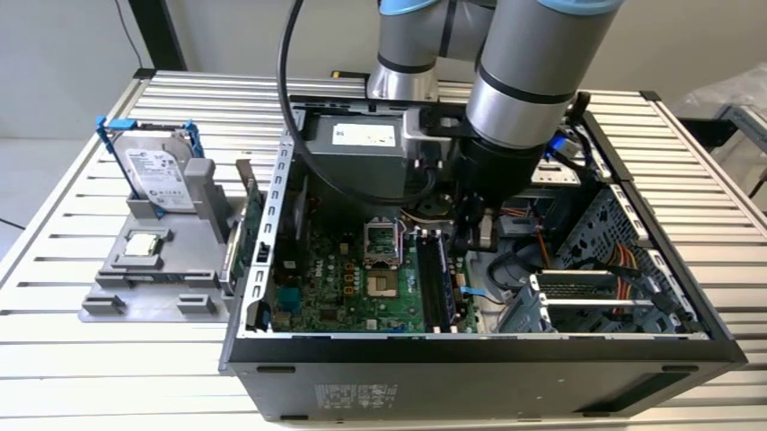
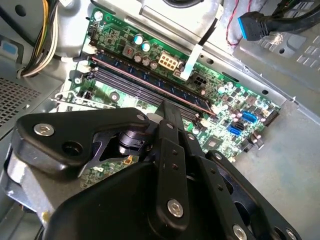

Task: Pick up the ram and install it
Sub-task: 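Press down the ram until it locks into place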

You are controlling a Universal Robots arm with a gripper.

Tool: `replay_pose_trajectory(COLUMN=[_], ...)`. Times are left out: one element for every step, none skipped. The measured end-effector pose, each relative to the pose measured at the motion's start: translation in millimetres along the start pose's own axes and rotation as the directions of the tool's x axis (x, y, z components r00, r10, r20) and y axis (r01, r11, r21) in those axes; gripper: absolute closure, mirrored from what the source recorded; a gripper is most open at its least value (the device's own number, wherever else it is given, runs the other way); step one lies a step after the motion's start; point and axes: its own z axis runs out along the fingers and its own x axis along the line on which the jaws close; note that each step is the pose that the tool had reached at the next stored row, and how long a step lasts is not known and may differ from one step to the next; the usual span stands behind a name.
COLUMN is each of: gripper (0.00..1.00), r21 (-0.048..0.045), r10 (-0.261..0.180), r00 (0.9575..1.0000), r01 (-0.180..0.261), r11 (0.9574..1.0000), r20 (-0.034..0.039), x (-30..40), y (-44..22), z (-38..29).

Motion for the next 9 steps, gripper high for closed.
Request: replay_pose_trajectory(gripper=[1.0,1.0,1.0,1.0,1.0,1.0,1.0,1.0,1.0], r21=[0.0,0.0001,0.0001,0.0001,0.0001,0.0001,0.0002,0.0001,0.0001], r10=[0.0,0.0,0.0,0.0,0.0,0.0,0.0,0.0,0.0], r00=[1.0,1.0,1.0,1.0,1.0,1.0,1.0,1.0,1.0], r01=[0.0,0.0,0.0,0.0,0.0,0.0,0.0,0.0,0.0], r11=[1.0,1.0,1.0,1.0,1.0,1.0,1.0,1.0,1.0], r20=[0.0002,0.0003,0.0002,0.0003,0.0002,0.0003,0.0003,0.0,-0.0002], x=[-0.1,-0.3,-0.5,-0.7,-0.8,-0.9,-1.0,-1.0,-0.9], y=[-0.1,-0.2,-0.3,-0.4,-0.5,-0.6,-0.6,-0.7,-0.7], z=[1.7,3.5,5.2,7.0,8.4,9.2,9.8,9.9,9.9])
